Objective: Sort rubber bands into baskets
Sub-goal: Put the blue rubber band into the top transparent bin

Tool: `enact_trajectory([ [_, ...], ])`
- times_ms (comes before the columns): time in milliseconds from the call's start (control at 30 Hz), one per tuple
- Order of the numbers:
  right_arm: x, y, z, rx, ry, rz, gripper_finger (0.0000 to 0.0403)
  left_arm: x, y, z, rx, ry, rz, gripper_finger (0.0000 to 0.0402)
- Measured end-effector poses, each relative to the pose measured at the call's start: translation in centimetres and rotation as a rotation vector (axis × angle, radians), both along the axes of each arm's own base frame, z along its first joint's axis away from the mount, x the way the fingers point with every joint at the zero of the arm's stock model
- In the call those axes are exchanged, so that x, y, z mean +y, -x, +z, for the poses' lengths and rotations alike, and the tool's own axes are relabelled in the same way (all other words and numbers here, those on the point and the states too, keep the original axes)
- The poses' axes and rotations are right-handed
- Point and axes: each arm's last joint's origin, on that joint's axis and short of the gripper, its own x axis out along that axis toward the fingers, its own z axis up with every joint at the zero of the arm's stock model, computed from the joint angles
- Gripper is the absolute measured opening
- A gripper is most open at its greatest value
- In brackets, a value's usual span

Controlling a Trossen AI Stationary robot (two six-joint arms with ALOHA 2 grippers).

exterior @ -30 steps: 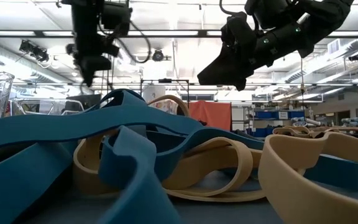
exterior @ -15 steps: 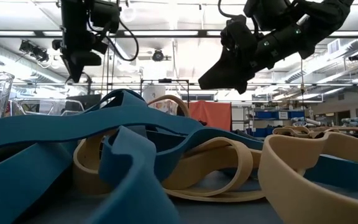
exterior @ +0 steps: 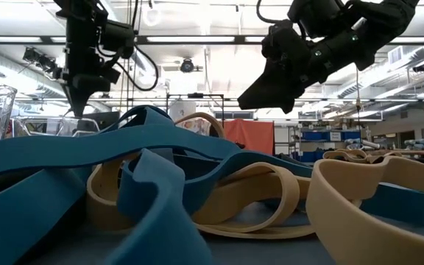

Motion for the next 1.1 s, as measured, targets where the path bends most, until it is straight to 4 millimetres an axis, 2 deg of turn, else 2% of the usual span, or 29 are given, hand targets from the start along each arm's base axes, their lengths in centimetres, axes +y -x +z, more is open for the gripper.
enact_trajectory([
  [267,0.0,0.2,-0.4,0.053,0.023,0.030,0.0110,-0.4,0.4,-0.1,0.016,0.070,0.007,0.0152],
  [433,0.8,0.5,-1.3,0.130,0.062,0.131,0.0109,-1.3,0.3,0.4,0.003,0.004,0.043,0.0204],
  [567,1.7,0.1,-1.8,0.126,0.022,0.220,0.0110,-2.7,0.1,1.4,-0.081,-0.074,-0.006,0.0208],
  [800,3.5,-1.0,-1.9,0.052,0.029,0.349,0.0108,-6.3,-0.8,3.5,-0.398,-0.125,-0.168,0.0207],
  [933,4.8,-1.9,-1.4,0.022,0.087,0.441,0.0108,-8.9,-2.3,2.7,-0.540,-0.117,-0.275,0.0199],
  [1100,6.8,-3.3,-2.7,0.060,0.101,0.511,0.0107,-12.0,-4.3,0.0,-0.685,-0.089,-0.434,0.0180],
])
